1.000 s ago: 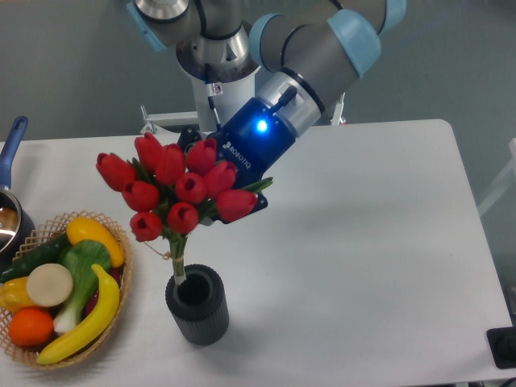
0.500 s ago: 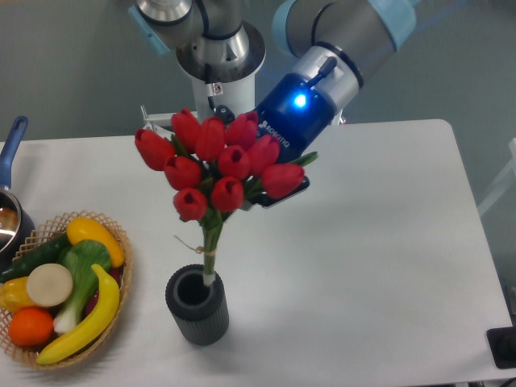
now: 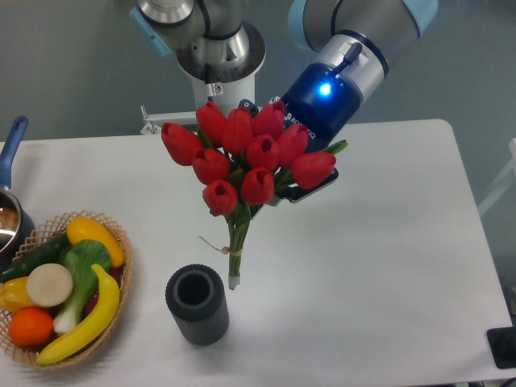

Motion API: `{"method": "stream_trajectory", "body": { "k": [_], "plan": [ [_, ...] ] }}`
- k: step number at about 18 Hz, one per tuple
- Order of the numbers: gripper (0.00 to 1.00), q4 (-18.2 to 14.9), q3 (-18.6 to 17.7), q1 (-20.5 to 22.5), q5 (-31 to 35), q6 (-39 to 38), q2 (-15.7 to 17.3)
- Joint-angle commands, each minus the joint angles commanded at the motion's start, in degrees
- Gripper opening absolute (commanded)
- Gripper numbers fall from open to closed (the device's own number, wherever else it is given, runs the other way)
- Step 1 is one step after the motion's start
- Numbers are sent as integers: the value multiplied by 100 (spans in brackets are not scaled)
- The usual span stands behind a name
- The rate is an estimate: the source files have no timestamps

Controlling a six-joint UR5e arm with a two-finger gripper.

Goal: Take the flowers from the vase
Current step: 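Lift the gripped tulip bunch up and out of the black vase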

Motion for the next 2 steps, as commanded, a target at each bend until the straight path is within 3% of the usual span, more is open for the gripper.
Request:
{"method": "stream_trajectory", "body": {
  "k": [2],
  "plan": [
    [45, 0, 0, 0, 0, 0, 0]
  ]
}}
